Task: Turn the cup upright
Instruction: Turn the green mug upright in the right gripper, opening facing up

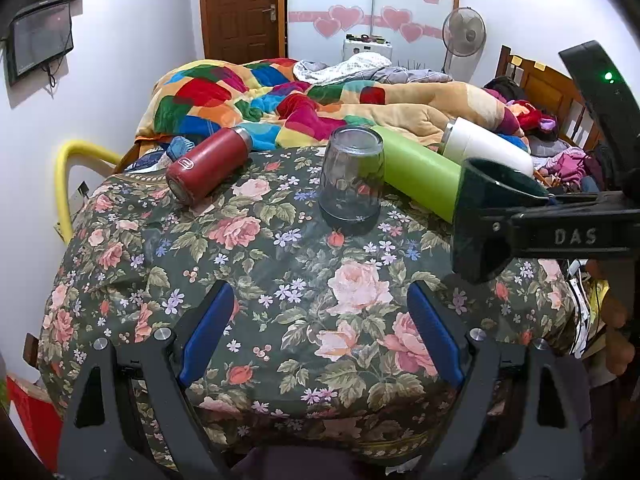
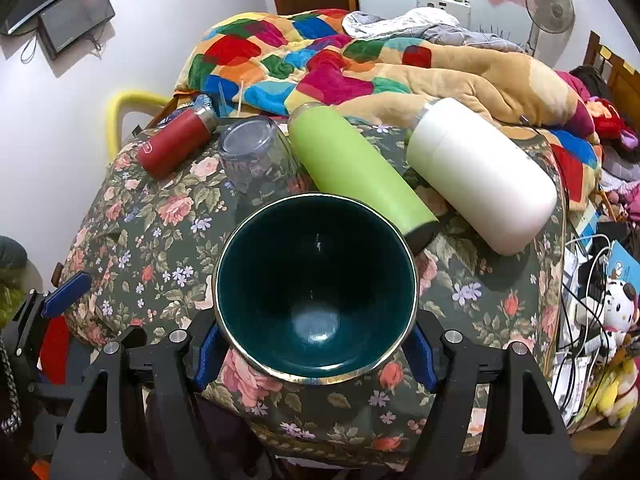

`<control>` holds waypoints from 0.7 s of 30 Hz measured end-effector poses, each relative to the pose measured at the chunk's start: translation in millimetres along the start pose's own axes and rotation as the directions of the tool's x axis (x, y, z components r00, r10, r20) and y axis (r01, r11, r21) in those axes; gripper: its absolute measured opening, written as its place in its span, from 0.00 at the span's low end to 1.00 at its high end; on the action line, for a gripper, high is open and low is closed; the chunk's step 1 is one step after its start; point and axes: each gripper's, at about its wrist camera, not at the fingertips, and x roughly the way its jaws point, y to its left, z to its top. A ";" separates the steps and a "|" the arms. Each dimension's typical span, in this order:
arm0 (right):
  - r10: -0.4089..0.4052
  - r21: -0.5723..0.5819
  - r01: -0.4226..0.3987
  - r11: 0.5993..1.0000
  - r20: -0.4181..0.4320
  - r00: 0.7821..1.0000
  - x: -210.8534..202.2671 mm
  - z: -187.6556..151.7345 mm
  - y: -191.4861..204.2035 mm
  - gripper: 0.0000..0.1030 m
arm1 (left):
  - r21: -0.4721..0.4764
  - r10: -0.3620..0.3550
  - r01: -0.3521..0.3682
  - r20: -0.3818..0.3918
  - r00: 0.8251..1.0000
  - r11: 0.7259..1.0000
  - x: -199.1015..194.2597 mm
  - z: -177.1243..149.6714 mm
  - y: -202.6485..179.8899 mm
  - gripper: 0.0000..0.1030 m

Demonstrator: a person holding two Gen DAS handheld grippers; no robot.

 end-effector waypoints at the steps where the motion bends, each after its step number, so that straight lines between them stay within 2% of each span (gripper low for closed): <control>1: -0.001 -0.003 0.001 1.000 -0.002 1.000 0.8 -0.8 0.5 0.69 | 0.000 0.001 -0.001 -0.001 1.000 1.000 0.3 0.0 0.0 0.86; 12: -0.013 -0.035 0.011 0.999 -0.067 0.998 22.9 -18.0 8.9 0.69 | -0.005 0.002 -0.003 -0.028 1.000 1.000 6.0 -4.5 2.3 0.86; 15: -0.032 -0.060 0.028 0.998 -0.062 0.998 21.8 -19.2 12.5 0.69 | -0.013 0.005 -0.005 -0.031 1.000 1.000 5.9 -5.6 4.9 0.86; 21: -0.007 -0.077 0.002 0.997 -0.075 0.997 20.8 -22.2 16.1 0.72 | -0.032 0.008 -0.009 -0.031 0.999 0.999 -0.7 -4.2 8.4 0.86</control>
